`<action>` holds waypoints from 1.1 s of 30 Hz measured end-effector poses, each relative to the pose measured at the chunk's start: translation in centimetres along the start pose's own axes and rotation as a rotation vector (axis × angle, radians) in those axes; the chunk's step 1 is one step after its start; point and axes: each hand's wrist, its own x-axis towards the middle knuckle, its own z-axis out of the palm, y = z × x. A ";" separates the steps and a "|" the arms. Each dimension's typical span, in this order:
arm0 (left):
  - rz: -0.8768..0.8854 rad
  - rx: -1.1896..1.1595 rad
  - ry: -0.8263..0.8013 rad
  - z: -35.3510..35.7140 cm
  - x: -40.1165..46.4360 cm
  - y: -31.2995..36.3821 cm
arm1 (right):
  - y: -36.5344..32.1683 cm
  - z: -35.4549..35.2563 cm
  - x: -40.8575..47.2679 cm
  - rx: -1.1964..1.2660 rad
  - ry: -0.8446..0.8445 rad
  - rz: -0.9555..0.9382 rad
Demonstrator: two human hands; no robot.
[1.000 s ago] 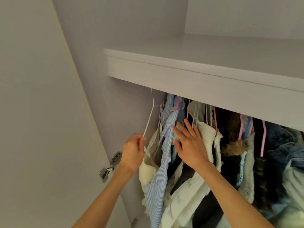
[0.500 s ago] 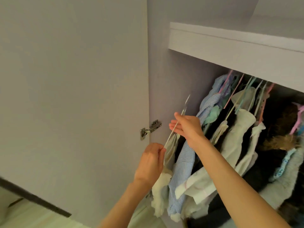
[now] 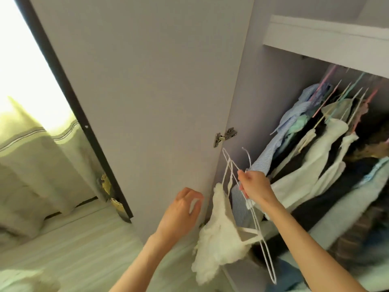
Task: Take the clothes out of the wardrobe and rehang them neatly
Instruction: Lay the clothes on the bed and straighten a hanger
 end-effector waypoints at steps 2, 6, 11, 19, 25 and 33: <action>-0.013 0.054 0.008 -1.3 -1.8 -0.8 | 0.8 0.5 -2.3 -0.144 -0.012 -0.084; -0.017 0.163 0.027 -3.9 -4.4 -1.2 | 0.3 1.5 -5.6 -0.208 -0.051 -0.208; -0.008 0.280 0.048 -7.3 -6.5 -2.0 | -3.7 3.2 -7.9 -0.156 -0.192 -0.355; -0.125 0.320 0.372 -11.0 -14.3 -5.6 | -12.0 8.4 -10.8 -0.071 -0.393 -0.603; -0.357 0.342 0.690 -13.3 -21.4 -7.2 | -15.9 15.7 -13.2 -0.033 -0.675 -0.789; -0.807 0.466 1.024 -14.1 -29.2 -5.8 | -16.5 25.2 -15.8 -0.027 -0.627 -1.287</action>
